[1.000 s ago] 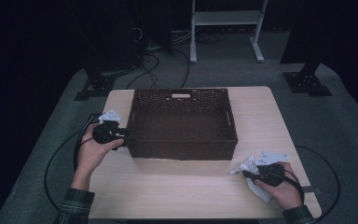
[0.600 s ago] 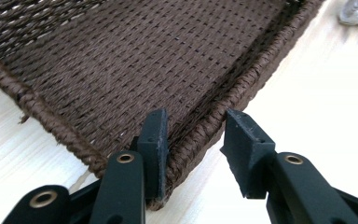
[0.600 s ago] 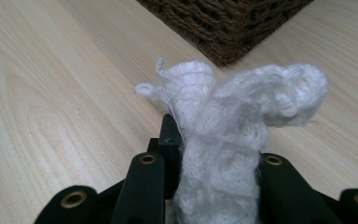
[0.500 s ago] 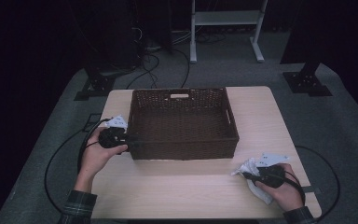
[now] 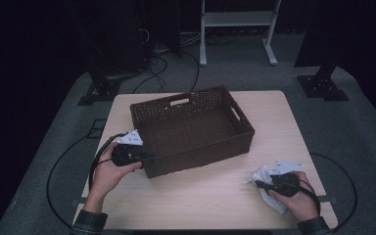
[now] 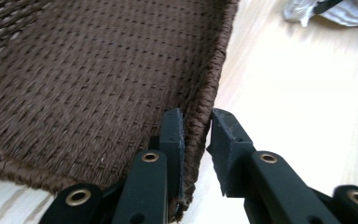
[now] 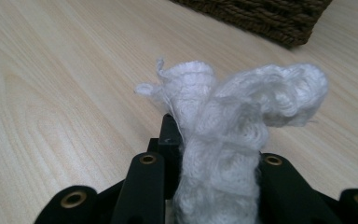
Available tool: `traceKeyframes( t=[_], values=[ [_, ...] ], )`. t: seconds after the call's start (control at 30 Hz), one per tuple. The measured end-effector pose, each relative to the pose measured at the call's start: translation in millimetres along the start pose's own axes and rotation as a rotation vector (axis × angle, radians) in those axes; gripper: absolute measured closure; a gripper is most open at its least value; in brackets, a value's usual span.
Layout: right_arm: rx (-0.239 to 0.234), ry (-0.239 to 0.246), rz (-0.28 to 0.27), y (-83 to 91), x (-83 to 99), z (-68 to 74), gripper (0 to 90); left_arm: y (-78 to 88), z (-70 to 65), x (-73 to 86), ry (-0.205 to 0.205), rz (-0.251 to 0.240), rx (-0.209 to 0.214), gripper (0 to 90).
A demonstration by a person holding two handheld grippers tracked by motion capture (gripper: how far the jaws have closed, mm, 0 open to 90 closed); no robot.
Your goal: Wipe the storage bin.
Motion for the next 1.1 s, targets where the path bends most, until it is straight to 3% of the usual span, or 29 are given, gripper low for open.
traceKeyframes(
  t=[0.3,0.53,0.87,1.1],
  values=[
    [-0.003,-0.004,0.001,-0.4,0.1,-0.3,72.4,-17.8,-15.7,-5.5,-0.044,0.035,0.019,76.0],
    [-0.002,-0.01,-0.003,0.4,0.9,-1.8,72.4,-22.9,-22.0,-7.6,0.006,0.04,0.05,79.7],
    [0.005,-0.009,-0.018,3.8,-3.8,-3.8,72.5,-18.4,-34.9,0.9,-0.005,0.061,0.063,81.0],
    [0.019,-0.009,-0.048,8.3,-16.5,-13.2,72.7,-13.2,-33.8,7.9,0.014,0.049,0.071,80.7]
  ],
)
Point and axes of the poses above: each handheld gripper's, and its own axes: y roughly backward along the jaws, x roughly out of its underside, z roughly to its left, the point moved 3 cm from there along -y, roughly forward along the jaws, and after that the axes turned 13 degrees about y, right-handed, at the moved point
